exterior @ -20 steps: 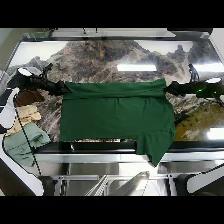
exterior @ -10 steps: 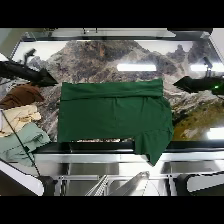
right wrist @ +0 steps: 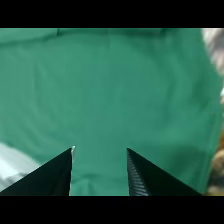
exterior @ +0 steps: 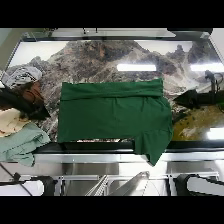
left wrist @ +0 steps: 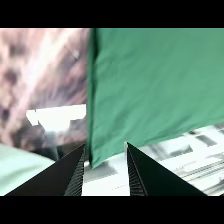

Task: Fold the shirts.

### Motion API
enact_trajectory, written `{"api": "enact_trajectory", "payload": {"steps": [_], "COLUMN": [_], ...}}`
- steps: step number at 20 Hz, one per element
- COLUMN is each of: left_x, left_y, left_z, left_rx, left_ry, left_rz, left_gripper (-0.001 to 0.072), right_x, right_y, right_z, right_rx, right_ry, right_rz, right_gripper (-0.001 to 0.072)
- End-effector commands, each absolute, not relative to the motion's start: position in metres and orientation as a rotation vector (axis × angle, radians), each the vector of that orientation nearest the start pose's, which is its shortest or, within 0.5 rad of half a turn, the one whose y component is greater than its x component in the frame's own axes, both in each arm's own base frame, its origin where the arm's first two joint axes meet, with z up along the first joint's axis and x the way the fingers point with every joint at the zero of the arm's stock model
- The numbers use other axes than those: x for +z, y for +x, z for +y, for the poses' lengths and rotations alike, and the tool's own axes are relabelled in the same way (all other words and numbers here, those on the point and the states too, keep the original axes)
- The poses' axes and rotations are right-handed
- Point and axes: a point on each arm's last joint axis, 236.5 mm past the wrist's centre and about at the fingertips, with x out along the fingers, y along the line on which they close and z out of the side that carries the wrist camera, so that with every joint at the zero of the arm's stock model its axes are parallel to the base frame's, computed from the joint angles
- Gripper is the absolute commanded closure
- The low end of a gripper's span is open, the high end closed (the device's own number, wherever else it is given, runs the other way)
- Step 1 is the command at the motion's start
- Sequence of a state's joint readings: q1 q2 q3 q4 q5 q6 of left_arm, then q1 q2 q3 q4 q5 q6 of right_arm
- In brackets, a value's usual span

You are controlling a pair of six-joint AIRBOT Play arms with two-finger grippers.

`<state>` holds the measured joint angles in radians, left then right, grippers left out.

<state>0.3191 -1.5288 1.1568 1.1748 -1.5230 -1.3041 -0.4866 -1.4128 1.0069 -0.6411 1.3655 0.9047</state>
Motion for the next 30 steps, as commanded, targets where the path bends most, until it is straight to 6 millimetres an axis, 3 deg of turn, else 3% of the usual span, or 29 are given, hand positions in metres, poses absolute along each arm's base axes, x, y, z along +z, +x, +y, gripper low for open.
{"api": "enact_trajectory", "payload": {"steps": [1,4,6,7,8,9,11,14,15,16,18,20,23,27,28,29,30], "left_x": [-0.104,-0.123,-0.127,-0.127,-0.126,-0.124,-0.120,-0.114,-0.114,-0.113,-0.112,-0.112,-0.111,-0.109,-0.109,-0.108,-0.107], "left_y": [0.259,0.236,0.235,0.241,0.249,0.259,0.271,0.279,0.280,0.281,0.281,0.280,0.279,0.276,0.276,0.276,0.276], "left_z": [-0.004,-0.007,-0.017,-0.023,-0.029,-0.036,-0.046,-0.054,-0.055,-0.056,-0.056,-0.056,-0.057,-0.059,-0.059,-0.060,-0.061], "left_rx": [-0.250,-0.252,-0.284,-0.315,-0.341,-0.367,-0.416,-0.477,-0.478,-0.489,-0.491,-0.493,-0.498,-0.513,-0.513,-0.514,-0.517], "left_ry": [-0.440,-0.440,-0.477,-0.499,-0.518,-0.542,-0.571,-0.582,-0.590,-0.589,-0.592,-0.594,-0.596,-0.604,-0.605,-0.607,-0.613], "left_rz": [1.805,1.892,1.895,1.869,1.827,1.780,1.720,1.670,1.662,1.653,1.654,1.657,1.661,1.675,1.675,1.674,1.674], "left_gripper": [0.0421,0.0421,0.0421,0.0421,0.0421,0.0421,0.0421,0.0426,0.0585,0.0688,0.0688,0.0688,0.0688,0.0688,0.0688,0.0688,0.0688], "right_x": [0.009,0.031,0.045,0.048,0.049,0.047,0.028,-0.024,-0.040,-0.052,-0.069,-0.090,-0.111,-0.108,-0.107,-0.105,-0.101], "right_y": [0.337,0.327,0.324,0.323,0.320,0.317,0.300,0.248,0.229,0.210,0.184,0.172,0.174,0.191,0.193,0.197,0.203], "right_z": [0.026,0.021,0.016,0.013,0.013,0.014,0.017,0.012,0.010,0.011,0.024,0.032,0.051,0.075,0.075,0.076,0.077], "right_rx": [0.553,0.533,0.507,0.483,0.466,0.453,0.400,0.208,0.127,0.060,0.002,-0.033,0.001,0.116,0.133,0.153,0.175], "right_ry": [0.756,0.724,0.705,0.715,0.736,0.761,0.822,0.870,0.886,0.909,0.973,1.001,1.080,1.200,1.186,1.182,1.185], "right_rz": [1.132,1.075,1.036,1.036,1.047,1.067,1.159,1.387,1.459,1.521,1.582,1.592,1.529,1.433,1.418,1.396,1.367], "right_gripper": [0.0319,0.0320,0.0318,0.0264,0.0101,0.0097,0.0134,0.0134,0.0134,0.0134,0.0135,0.0134,0.0134,0.0141,0.0212,0.0383,0.0418]}}
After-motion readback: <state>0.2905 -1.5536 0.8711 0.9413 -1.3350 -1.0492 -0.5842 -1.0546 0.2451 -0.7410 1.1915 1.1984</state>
